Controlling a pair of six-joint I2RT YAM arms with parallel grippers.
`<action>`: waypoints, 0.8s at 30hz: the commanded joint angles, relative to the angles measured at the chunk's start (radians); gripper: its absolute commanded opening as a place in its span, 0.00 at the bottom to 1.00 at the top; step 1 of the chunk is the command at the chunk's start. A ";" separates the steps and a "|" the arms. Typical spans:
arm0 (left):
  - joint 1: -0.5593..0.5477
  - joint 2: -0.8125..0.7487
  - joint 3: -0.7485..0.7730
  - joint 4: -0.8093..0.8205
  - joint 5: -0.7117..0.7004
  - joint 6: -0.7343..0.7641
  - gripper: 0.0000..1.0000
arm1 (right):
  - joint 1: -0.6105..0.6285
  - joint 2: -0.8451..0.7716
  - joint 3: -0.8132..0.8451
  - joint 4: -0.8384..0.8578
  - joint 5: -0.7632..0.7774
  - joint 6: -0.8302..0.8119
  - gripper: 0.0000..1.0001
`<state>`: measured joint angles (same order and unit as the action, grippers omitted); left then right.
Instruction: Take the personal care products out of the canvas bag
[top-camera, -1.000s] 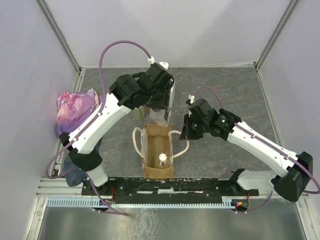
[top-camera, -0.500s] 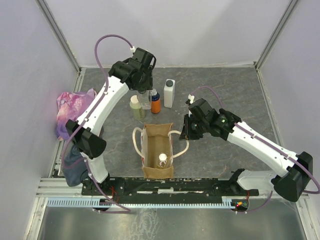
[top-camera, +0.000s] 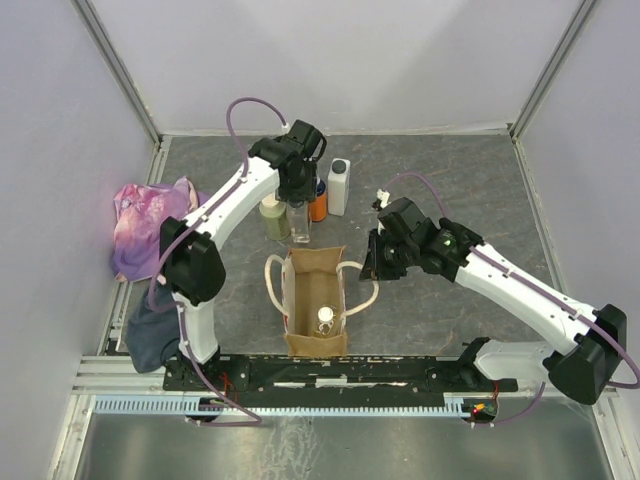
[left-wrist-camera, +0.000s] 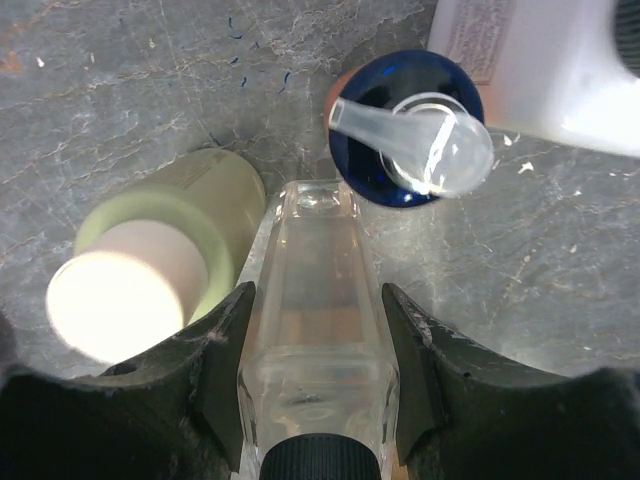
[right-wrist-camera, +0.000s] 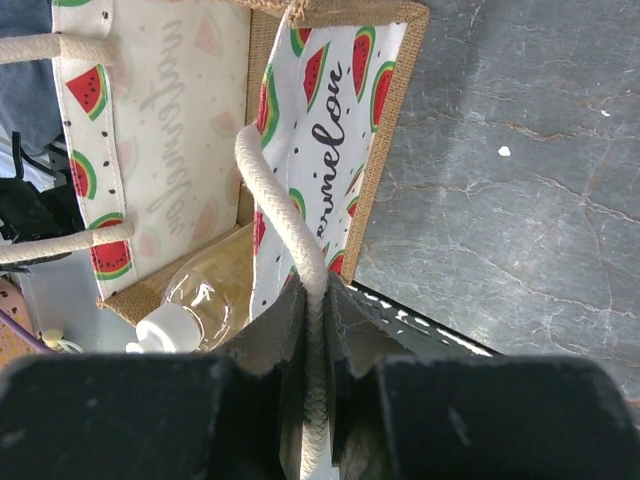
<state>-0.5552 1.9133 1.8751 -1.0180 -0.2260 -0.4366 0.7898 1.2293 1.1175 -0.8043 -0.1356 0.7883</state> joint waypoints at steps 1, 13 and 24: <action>0.009 0.030 0.035 0.108 0.027 0.064 0.35 | 0.002 -0.041 -0.008 0.009 0.006 -0.004 0.16; 0.009 0.044 0.044 0.088 -0.005 0.068 0.66 | 0.002 -0.049 -0.015 0.007 0.008 -0.001 0.16; 0.009 -0.083 0.155 -0.003 -0.049 0.019 0.73 | 0.002 -0.042 -0.020 0.013 0.008 -0.002 0.16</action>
<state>-0.5499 1.9896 1.9648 -1.0035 -0.2390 -0.3973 0.7898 1.1954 1.0988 -0.8085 -0.1318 0.7883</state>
